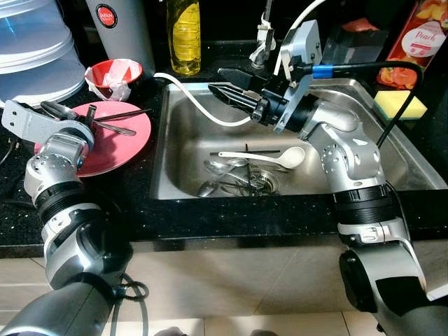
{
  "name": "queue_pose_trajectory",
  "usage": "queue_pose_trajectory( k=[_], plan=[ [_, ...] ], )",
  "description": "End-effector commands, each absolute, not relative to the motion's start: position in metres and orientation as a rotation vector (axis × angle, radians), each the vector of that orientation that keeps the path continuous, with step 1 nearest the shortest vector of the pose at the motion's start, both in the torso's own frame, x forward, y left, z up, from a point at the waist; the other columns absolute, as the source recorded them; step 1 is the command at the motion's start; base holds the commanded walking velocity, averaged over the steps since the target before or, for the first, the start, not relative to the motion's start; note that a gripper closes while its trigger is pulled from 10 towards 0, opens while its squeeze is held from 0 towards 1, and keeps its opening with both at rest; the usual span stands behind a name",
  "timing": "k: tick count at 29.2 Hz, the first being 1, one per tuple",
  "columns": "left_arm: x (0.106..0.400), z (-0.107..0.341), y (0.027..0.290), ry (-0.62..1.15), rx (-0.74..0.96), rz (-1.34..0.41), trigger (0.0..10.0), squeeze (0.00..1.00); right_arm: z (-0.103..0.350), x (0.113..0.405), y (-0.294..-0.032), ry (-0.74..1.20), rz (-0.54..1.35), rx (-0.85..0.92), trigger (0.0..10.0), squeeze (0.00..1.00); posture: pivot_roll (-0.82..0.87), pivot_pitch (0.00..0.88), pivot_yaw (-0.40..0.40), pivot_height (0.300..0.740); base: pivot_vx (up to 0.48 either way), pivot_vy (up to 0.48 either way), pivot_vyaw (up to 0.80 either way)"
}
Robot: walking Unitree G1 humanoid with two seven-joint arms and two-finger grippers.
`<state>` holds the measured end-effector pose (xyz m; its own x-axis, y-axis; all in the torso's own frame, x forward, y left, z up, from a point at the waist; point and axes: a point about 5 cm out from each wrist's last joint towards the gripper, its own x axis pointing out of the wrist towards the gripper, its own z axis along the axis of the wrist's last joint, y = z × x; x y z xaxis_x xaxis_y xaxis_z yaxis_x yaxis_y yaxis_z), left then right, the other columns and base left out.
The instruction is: Kitchen organization
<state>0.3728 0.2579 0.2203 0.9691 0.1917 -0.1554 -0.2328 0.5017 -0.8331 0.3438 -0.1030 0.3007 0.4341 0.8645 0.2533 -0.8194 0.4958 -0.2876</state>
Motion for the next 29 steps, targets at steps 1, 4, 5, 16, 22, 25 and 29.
queue_pose_trajectory(
  k=[1,4,5,16,22,25,29],
  plan=[
    [0.374,0.227,0.25,0.024,-0.965,0.196,0.0,0.0,0.306,0.342,-0.103,-0.404,1.06,-0.126,10.0,0.0,0.0,0.058,0.025,0.74,0.0,0.0,0.0],
    [0.372,0.268,0.218,-0.033,-0.702,-0.043,10.0,0.0,0.306,0.342,-0.102,-0.404,1.059,-0.125,10.0,0.0,0.01,0.058,0.025,0.74,0.0,0.0,0.0],
    [0.372,0.268,0.218,-0.033,-0.702,-0.043,10.0,0.0,0.306,0.342,-0.102,-0.404,1.059,-0.125,10.0,0.0,0.01,0.058,0.025,0.74,0.0,0.0,0.0],
    [0.394,0.303,0.141,-0.003,-0.039,-0.393,10.0,0.0,0.309,0.347,-0.104,-0.419,1.037,-0.124,10.0,0.0,0.02,0.045,0.024,0.74,0.0,0.0,0.0],
    [0.401,0.253,0.097,0.194,0.015,-0.522,10.0,0.0,0.315,0.348,-0.114,-0.438,0.982,-0.132,10.0,0.0,-0.01,0.043,0.051,0.74,0.0,0.0,0.0],
    [0.396,0.243,0.089,0.221,0.027,-0.558,10.0,0.0,0.313,0.346,-0.118,-0.434,0.969,-0.137,10.0,0.0,-0.02,0.042,0.057,0.74,0.0,0.0,0.0],
    [0.392,0.238,0.084,0.234,0.04,-0.599,10.0,1.0,0.312,0.346,-0.12,-0.43,0.959,-0.139,10.0,0.0,-0.03,0.04,0.057,0.74,0.0,0.0,0.0]
  ],
)
